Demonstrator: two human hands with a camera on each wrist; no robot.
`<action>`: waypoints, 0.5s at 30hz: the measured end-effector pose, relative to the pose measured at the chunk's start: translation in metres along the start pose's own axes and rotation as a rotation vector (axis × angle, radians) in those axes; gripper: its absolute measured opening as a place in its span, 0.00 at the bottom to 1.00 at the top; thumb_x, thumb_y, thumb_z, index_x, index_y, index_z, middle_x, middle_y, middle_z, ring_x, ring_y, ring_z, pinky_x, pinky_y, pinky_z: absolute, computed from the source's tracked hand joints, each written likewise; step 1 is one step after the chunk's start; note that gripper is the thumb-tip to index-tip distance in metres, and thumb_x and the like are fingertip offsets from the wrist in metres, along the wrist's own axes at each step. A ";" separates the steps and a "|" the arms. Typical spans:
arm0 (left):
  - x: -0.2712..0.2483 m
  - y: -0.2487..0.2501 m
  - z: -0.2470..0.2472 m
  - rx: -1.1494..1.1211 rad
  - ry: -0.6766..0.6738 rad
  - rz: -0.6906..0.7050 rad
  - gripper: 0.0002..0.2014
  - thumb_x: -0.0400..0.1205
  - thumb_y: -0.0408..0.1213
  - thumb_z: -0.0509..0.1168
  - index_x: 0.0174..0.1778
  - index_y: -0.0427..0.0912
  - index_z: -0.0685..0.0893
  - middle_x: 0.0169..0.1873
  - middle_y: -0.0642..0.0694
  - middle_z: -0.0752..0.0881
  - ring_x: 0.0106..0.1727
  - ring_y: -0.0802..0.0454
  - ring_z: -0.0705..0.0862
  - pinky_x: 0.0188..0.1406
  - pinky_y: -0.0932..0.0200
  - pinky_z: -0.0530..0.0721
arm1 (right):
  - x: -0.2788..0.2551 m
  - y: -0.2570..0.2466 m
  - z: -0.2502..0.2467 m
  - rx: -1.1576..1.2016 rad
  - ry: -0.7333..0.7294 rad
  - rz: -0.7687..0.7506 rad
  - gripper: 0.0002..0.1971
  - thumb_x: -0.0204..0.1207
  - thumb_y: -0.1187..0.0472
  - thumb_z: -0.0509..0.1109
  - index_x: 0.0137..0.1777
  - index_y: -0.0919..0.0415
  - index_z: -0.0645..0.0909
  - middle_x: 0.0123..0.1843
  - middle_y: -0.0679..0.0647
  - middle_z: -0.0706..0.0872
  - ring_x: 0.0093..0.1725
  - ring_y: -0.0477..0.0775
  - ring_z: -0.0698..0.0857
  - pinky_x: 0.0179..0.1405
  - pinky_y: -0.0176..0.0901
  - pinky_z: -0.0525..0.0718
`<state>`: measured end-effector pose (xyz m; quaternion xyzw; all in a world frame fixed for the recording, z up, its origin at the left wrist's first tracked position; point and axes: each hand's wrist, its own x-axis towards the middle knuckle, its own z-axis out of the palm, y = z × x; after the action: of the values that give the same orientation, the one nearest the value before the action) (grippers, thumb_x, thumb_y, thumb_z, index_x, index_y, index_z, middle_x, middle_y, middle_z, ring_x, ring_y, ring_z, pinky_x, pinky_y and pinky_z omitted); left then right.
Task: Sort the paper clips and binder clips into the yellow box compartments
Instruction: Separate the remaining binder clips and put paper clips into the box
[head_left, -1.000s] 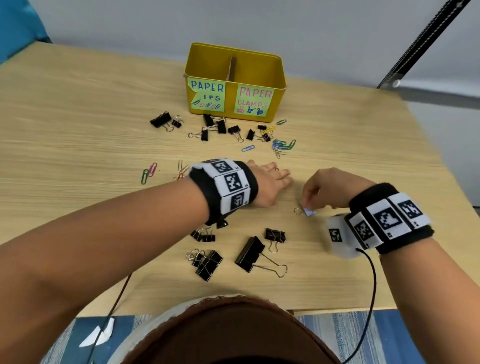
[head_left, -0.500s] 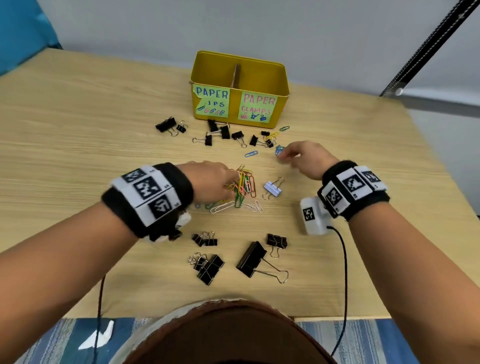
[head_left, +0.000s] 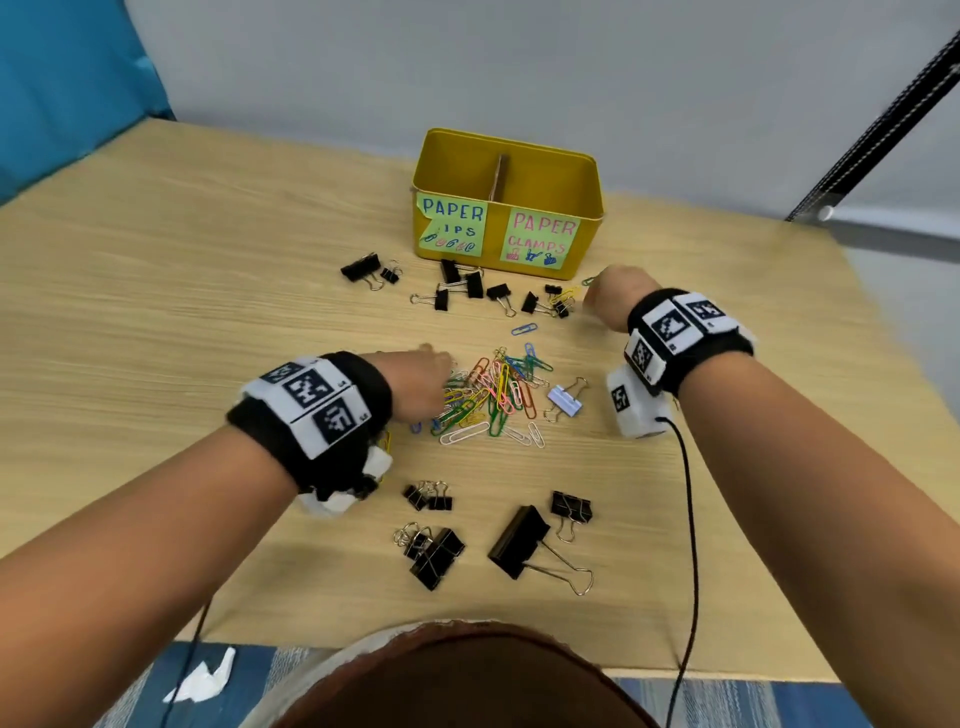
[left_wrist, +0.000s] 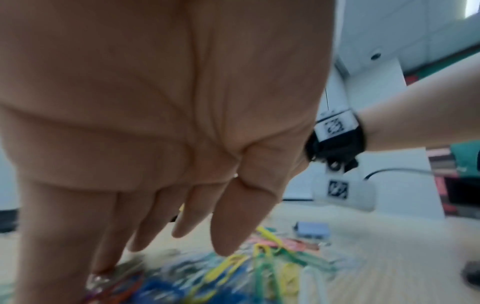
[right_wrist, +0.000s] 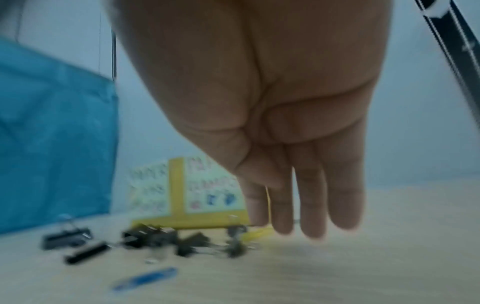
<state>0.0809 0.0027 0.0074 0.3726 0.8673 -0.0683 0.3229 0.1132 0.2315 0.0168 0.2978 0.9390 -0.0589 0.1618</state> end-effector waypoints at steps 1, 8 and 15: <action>0.001 0.008 -0.003 -0.011 0.007 0.036 0.26 0.83 0.30 0.51 0.79 0.32 0.58 0.79 0.32 0.61 0.77 0.38 0.67 0.77 0.48 0.69 | 0.008 0.006 0.001 -0.017 0.016 -0.010 0.22 0.81 0.71 0.55 0.74 0.63 0.74 0.73 0.62 0.78 0.70 0.63 0.78 0.67 0.48 0.77; 0.018 0.033 -0.032 -0.023 0.088 0.140 0.33 0.83 0.30 0.52 0.83 0.40 0.47 0.84 0.38 0.42 0.85 0.41 0.48 0.84 0.47 0.55 | 0.030 0.026 0.012 -0.210 -0.192 -0.100 0.38 0.79 0.74 0.55 0.84 0.48 0.46 0.87 0.54 0.47 0.83 0.64 0.60 0.80 0.59 0.65; 0.030 0.019 -0.024 0.070 -0.036 0.166 0.33 0.85 0.40 0.52 0.83 0.52 0.43 0.84 0.42 0.40 0.85 0.42 0.43 0.84 0.43 0.51 | -0.034 0.021 0.032 -0.255 -0.257 -0.151 0.31 0.82 0.67 0.51 0.84 0.56 0.45 0.85 0.67 0.48 0.80 0.70 0.63 0.77 0.63 0.68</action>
<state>0.0666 0.0431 0.0102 0.4528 0.8247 -0.0781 0.3299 0.1599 0.2234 -0.0017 0.1934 0.9301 0.0108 0.3120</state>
